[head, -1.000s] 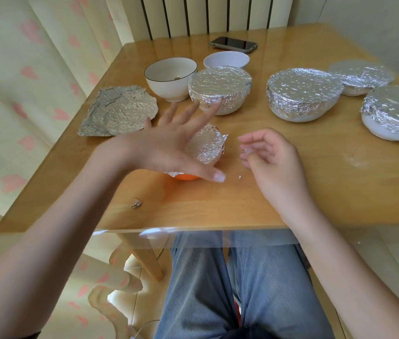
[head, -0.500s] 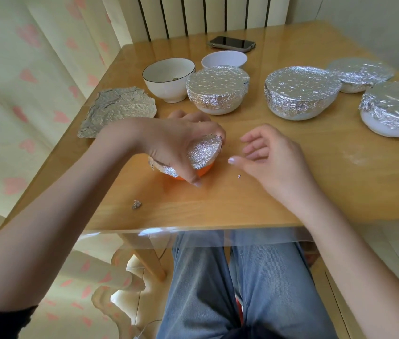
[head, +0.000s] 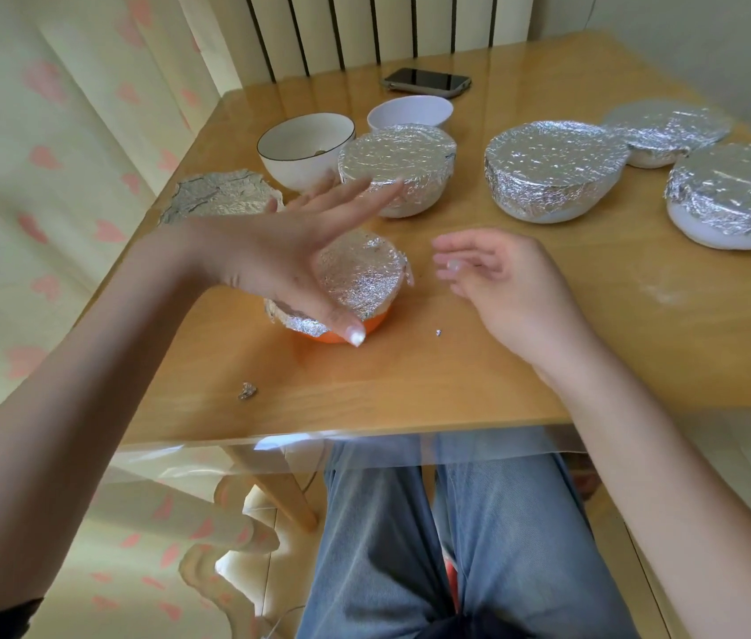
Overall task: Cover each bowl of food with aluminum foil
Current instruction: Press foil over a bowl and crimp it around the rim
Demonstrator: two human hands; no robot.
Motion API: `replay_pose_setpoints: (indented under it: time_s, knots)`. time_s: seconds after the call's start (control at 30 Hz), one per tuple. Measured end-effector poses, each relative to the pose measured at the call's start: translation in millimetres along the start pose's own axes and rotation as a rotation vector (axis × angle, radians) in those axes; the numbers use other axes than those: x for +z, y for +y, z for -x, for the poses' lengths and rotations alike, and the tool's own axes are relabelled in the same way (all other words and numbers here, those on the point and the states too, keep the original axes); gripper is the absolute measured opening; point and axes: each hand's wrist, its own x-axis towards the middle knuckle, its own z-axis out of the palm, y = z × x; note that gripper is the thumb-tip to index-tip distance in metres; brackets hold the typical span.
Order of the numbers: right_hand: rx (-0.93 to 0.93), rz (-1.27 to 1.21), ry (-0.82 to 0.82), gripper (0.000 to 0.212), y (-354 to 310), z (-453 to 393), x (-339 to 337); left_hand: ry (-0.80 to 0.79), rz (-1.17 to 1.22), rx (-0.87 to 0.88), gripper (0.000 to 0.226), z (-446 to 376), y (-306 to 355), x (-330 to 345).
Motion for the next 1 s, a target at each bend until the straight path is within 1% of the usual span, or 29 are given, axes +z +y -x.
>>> replay_pose_setpoints:
  time_s: [0.07, 0.2, 0.27, 0.3, 0.33, 0.4, 0.47, 0.63, 0.87, 0.93, 1.0]
  knots:
    - [-0.003, -0.013, 0.007, 0.040, -1, 1, 11, 0.016, 0.005, -0.025, 0.123, 0, -1, 3]
    - [-0.016, 0.007, -0.084, 0.050, -5, 4, 33, -0.005, -0.038, -0.093, 0.136, -8, 3, 15]
    - [-0.009, -0.081, -0.120, 0.044, -5, 8, 35, 0.001, -0.015, -0.092, 0.132, -10, 1, 17]
    - [-0.005, -0.136, -0.129, 0.037, -5, 10, 33, 0.006, -0.005, -0.074, 0.126, -10, -1, 16]
    - [0.004, -0.186, -0.135, 0.036, -5, 10, 30, -0.002, 0.003, -0.053, 0.119, -11, -3, 14]
    - [0.032, -0.228, -0.150, 0.044, -2, 8, 27, -0.054, 0.021, -0.017, 0.105, -10, -5, 11]
    - [0.022, -0.207, -0.158, 0.052, -1, 8, 27, -0.089, 0.040, 0.006, 0.098, -10, -7, 9]
    - [-0.048, -0.166, -0.107, 0.056, -7, 17, 30, -0.054, 0.131, 0.056, 0.097, -6, -12, 12]
    - [-0.135, -0.095, -0.024, 0.047, -16, 22, 39, -0.028, 0.265, 0.105, 0.095, 1, -18, 16]
    - [-0.123, -0.092, -0.019, 0.046, -16, 23, 40, -0.025, 0.285, 0.116, 0.097, 0, -20, 17]
    - [-0.036, -0.185, -0.083, 0.047, -17, 23, 36, -0.024, 0.300, 0.114, 0.097, 1, -21, 17]
